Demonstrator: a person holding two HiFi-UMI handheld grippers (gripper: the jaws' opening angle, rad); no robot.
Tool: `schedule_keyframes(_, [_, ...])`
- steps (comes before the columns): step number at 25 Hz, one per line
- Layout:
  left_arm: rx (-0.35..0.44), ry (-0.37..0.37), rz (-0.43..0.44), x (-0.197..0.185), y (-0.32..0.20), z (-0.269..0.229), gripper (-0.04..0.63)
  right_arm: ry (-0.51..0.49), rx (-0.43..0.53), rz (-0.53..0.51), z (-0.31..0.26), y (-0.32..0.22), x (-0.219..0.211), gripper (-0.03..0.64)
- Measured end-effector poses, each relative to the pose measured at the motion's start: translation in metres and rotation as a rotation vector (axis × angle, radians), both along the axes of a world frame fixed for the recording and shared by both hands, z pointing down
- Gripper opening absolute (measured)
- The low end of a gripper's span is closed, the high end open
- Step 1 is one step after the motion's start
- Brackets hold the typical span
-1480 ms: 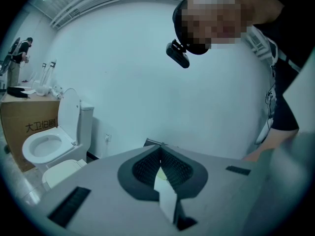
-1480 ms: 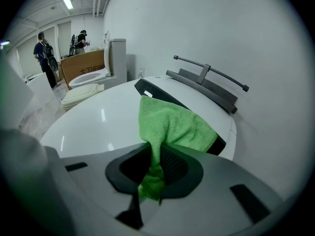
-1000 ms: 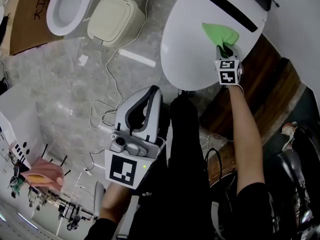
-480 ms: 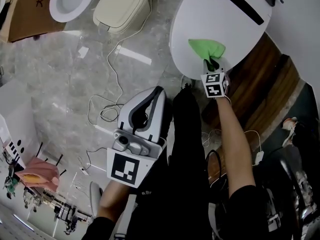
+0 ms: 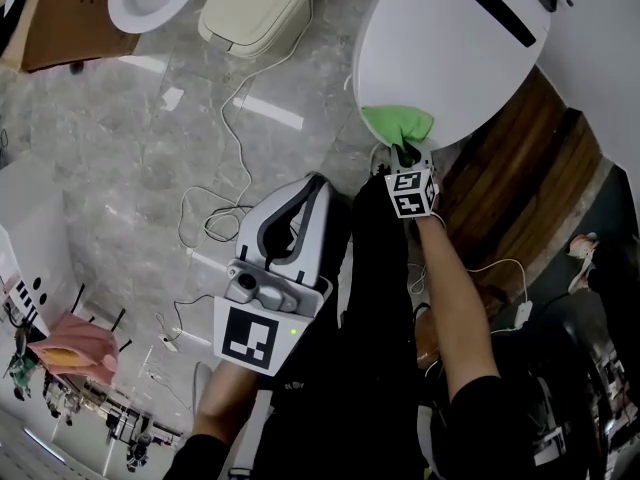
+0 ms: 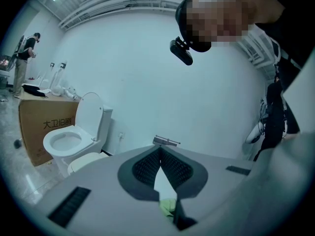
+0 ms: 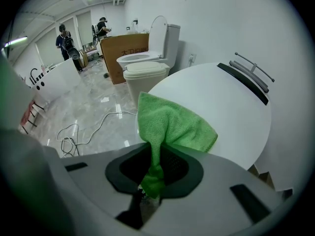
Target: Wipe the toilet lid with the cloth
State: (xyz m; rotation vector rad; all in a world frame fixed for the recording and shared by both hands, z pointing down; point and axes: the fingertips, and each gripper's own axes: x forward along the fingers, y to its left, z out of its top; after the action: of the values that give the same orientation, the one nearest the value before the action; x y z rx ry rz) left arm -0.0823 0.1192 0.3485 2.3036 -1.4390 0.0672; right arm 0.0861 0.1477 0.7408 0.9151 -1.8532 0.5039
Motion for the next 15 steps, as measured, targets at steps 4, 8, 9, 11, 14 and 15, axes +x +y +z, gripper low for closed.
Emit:
schedule_keyframes(4, [0.010,0.000,0.014,0.001,0.002,-0.003,-0.003,-0.008,-0.021,0.007,0.001,0.005,-0.004,0.066])
schedule_keyframes(8, [0.012,-0.001,0.029,0.011,0.002,-0.004,-0.003,-0.043,-0.089,-0.026,0.000,0.012,-0.008,0.066])
schedule_keyframes(9, [0.010,-0.001,0.032,0.015,0.001,-0.004,-0.003,-0.058,-0.107,-0.034,-0.002,0.013,-0.008,0.066])
schedule_keyframes(11, [0.005,-0.005,0.044,0.022,0.000,-0.003,-0.003,-0.093,-0.106,-0.040,-0.012,0.010,-0.007,0.066])
schedule_keyframes(14, [-0.002,-0.013,0.065,0.035,-0.004,-0.002,-0.003,-0.154,-0.021,-0.036,-0.037,-0.003,0.003,0.066])
schedule_keyframes(15, [-0.004,-0.014,0.070,0.040,-0.006,-0.003,-0.003,-0.170,0.013,-0.031,-0.046,-0.010,0.010,0.066])
